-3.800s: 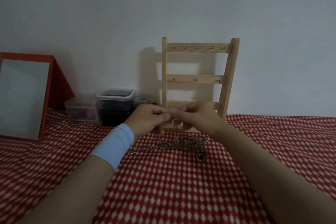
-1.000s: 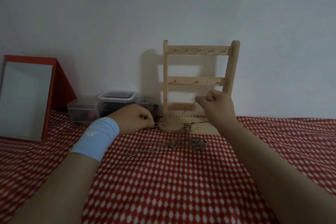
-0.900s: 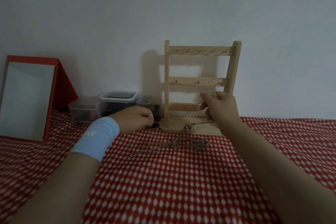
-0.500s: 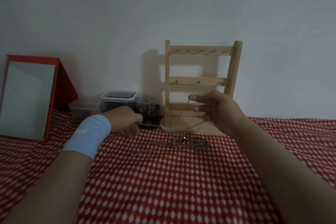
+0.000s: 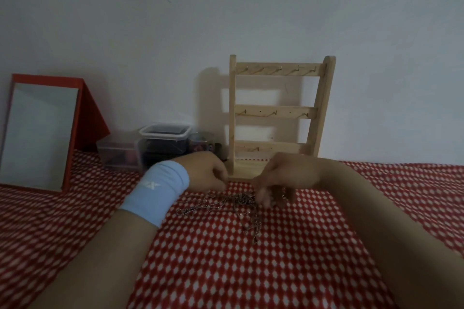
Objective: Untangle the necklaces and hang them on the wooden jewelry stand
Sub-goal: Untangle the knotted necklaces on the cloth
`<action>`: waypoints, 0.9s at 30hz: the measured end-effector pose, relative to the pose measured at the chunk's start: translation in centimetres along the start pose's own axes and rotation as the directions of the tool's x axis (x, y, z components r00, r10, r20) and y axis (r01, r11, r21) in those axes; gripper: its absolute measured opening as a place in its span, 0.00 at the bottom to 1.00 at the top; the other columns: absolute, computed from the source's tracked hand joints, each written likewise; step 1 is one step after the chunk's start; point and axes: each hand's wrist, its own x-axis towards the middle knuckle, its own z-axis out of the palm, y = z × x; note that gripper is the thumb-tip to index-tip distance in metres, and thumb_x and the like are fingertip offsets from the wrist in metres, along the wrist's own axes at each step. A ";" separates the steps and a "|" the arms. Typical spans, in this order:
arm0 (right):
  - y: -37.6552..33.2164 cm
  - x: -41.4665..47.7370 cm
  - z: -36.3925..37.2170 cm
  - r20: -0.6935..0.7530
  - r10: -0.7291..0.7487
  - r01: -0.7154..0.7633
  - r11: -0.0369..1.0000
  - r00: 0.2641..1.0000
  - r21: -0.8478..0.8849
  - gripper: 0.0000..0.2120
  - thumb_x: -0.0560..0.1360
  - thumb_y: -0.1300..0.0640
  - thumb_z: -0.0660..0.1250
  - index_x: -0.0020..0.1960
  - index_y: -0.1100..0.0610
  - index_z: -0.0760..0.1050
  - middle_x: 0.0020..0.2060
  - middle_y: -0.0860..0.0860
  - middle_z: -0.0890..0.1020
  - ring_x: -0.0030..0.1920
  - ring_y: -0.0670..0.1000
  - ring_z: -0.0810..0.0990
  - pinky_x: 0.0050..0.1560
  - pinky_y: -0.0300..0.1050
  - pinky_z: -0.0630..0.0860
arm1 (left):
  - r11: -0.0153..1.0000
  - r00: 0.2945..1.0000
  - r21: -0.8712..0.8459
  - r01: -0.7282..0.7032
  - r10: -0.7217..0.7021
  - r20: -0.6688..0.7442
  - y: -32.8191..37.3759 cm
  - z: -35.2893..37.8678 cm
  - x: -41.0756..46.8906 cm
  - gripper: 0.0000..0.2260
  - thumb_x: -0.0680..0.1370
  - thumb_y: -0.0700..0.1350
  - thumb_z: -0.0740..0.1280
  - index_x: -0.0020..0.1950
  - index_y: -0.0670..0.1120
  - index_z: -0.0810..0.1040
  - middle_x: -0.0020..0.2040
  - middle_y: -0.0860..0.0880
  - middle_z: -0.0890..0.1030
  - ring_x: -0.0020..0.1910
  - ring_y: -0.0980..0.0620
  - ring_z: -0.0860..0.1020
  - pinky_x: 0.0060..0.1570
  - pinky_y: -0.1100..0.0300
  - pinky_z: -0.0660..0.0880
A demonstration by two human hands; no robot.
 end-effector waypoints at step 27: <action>2.2 2.0 1.3 -0.626 -0.047 0.246 0.940 0.779 0.237 0.03 0.78 0.60 0.72 0.46 0.60 0.81 0.40 0.52 0.88 0.37 0.52 0.87 0.38 0.45 0.85 | 0.799 0.958 -0.591 -0.114 -0.070 -0.279 -0.2 3.4 1.9 0.06 0.77 0.46 0.70 0.52 0.51 0.86 0.47 0.55 0.86 0.49 0.56 0.83 0.58 0.59 0.76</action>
